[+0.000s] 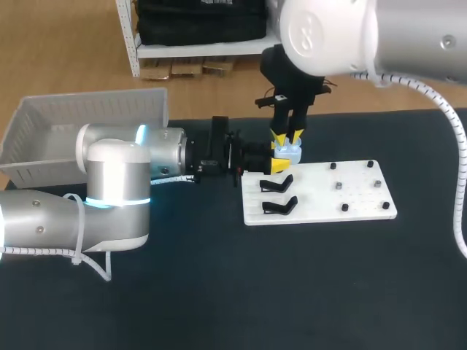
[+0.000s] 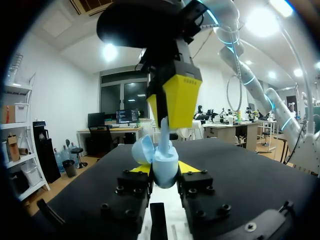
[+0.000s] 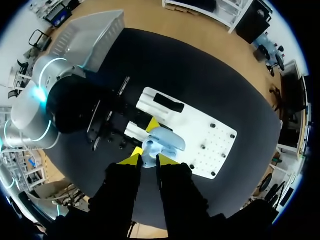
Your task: Pick up each earbud case from the left stands, insert the matching earbuds, close the lid, and place the case in the box.
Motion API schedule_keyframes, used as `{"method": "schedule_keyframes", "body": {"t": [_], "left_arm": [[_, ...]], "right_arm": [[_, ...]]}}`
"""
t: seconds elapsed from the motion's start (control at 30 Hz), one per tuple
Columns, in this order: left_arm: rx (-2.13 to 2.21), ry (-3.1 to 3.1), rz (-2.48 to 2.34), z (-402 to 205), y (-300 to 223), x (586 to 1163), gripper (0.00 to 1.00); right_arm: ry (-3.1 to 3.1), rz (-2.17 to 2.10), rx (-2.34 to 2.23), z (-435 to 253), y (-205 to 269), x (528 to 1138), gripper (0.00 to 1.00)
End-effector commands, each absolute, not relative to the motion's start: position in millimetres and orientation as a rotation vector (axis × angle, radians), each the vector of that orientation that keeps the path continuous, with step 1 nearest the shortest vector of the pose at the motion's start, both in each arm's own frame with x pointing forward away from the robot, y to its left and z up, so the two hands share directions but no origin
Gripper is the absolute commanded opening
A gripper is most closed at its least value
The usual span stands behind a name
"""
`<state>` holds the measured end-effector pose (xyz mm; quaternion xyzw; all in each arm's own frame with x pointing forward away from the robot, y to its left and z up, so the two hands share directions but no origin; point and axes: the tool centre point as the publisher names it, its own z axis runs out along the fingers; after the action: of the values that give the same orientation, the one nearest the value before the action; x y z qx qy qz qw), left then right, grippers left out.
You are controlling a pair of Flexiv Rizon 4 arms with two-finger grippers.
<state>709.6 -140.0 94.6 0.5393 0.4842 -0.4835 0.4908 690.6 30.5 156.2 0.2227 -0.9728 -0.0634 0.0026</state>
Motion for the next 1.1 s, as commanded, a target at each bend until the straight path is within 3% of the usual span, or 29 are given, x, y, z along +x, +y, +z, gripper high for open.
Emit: {"method": "schedule_keyframes", "body": {"t": [0.03, 1.1], "left_arm": [[1.304, 1.174, -1.167, 93.7, -140.3, 708.1, 0.00], [1.304, 1.174, -1.167, 93.7, -140.3, 708.1, 0.00]], "right_arm": [[-3.056, -0.203, 0.696, 154.5, 29.4, 689.8, 0.00], [-3.057, -0.187, 0.683, 144.6, 30.7, 697.8, 0.00]]}}
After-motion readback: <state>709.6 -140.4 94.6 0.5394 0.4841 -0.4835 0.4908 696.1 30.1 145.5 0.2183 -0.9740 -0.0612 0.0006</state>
